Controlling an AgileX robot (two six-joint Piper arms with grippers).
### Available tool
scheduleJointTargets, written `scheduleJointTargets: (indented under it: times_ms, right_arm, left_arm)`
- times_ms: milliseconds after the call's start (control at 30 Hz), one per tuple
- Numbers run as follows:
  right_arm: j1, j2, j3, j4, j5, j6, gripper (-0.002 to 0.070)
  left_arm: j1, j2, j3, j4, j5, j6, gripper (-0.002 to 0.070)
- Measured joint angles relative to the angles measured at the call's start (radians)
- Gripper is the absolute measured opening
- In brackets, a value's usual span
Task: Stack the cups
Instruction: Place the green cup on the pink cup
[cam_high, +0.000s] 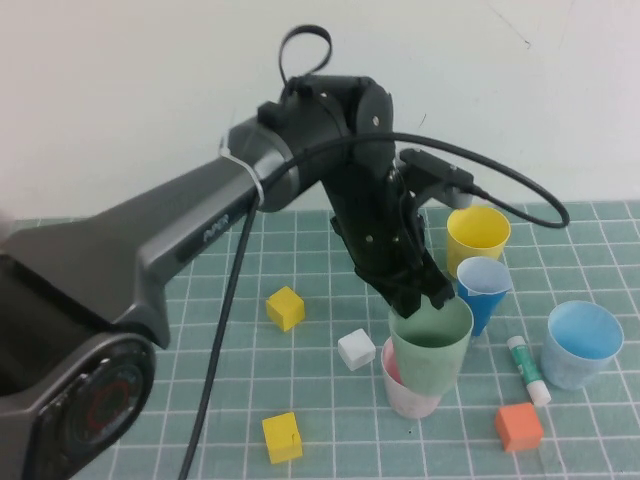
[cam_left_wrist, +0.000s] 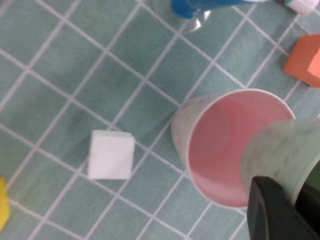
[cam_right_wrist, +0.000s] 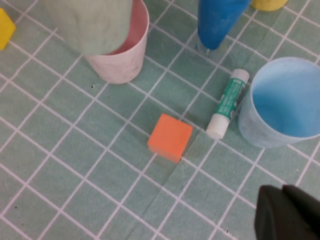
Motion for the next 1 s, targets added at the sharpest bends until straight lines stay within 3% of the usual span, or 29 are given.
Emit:
scheduleJointTargets:
  times_ms: [700, 800, 933, 1000]
  right_arm:
    - [0.000, 0.000, 0.000, 0.002, -0.002, 0.000, -0.0002]
    - [0.000, 0.000, 0.000, 0.006, -0.006, 0.000, -0.0002]
    - [0.000, 0.000, 0.000, 0.036, -0.008, -0.018, -0.0003]
    - [0.000, 0.000, 0.000, 0.069, -0.008, -0.054, -0.0003]
  left_arm:
    - [-0.017, 0.046, 0.004, 0.047, -0.065, 0.004, 0.0017]
    - [-0.017, 0.047, 0.004, 0.047, -0.083, 0.033, 0.0097]
    - [-0.017, 0.047, 0.004, 0.061, -0.087, 0.046, 0.0316]
    - [-0.017, 0.047, 0.004, 0.086, -0.087, 0.041, 0.0385]
